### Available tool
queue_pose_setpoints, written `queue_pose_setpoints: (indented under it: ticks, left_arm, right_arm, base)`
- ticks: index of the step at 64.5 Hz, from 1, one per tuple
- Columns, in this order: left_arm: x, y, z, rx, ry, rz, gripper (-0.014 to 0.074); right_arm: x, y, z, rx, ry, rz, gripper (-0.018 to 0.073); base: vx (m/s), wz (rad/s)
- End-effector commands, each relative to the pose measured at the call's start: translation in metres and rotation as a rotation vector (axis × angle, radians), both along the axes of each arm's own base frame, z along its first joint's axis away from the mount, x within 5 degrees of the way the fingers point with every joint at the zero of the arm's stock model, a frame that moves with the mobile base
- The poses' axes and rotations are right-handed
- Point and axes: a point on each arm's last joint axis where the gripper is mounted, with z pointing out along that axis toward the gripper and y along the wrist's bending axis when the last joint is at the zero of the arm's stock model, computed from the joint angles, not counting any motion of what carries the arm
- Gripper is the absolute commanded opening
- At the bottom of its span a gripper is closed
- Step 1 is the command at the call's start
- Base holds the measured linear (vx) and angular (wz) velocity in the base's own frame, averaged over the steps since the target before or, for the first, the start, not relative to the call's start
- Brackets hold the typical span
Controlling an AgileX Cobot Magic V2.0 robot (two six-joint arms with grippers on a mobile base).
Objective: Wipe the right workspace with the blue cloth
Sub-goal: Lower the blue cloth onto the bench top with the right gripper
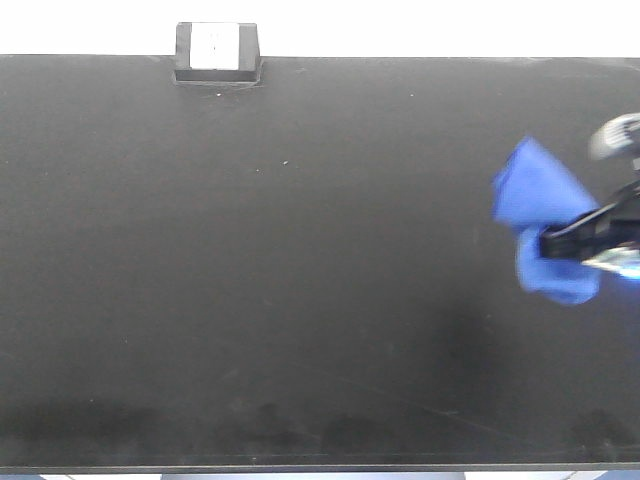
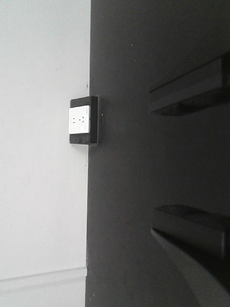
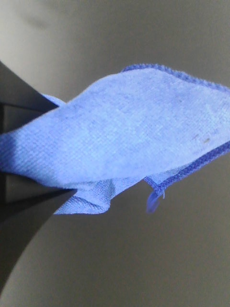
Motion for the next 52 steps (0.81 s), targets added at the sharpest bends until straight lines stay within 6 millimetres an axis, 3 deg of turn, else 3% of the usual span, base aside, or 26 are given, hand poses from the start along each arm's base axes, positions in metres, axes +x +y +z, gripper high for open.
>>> queue_pose_setpoints:
  ticks: [1,17,37,44,52]
  left_arm:
    - [0.002,0.0,-0.004,-0.007,-0.037,-0.006,0.0523]
    - [0.002,0.0,-0.004,-0.007,-0.037,-0.006,0.0523]
    - [0.002,0.0,-0.004,-0.007,-0.037,-0.006,0.0523]
    - [0.002,0.0,-0.004,-0.007,-0.037,-0.006,0.0523]
    - [0.002,0.0,-0.004,-0.007,-0.037,-0.006,0.0523]
  right_arm:
    - [0.017,-0.002,-0.002,-0.002,-0.025,-0.01,0.0003]
    - [0.041,-0.007,-0.04,-0.044,0.041,-0.047,0.0004]
    - [0.05,-0.008,-0.078,-0.009,0.182,-0.114,0.0009]
    - [0.051,0.004,-0.087,-0.008,0.212,-0.078,0.001]
    - [0.047,0.042,-0.093,-0.007,0.232,0.036,0.001]
  base:
    - [0.0,0.0]
    - [0.0,0.0]
    - [0.0,0.0]
    - [0.0,0.0]
    - [0.0,0.0]
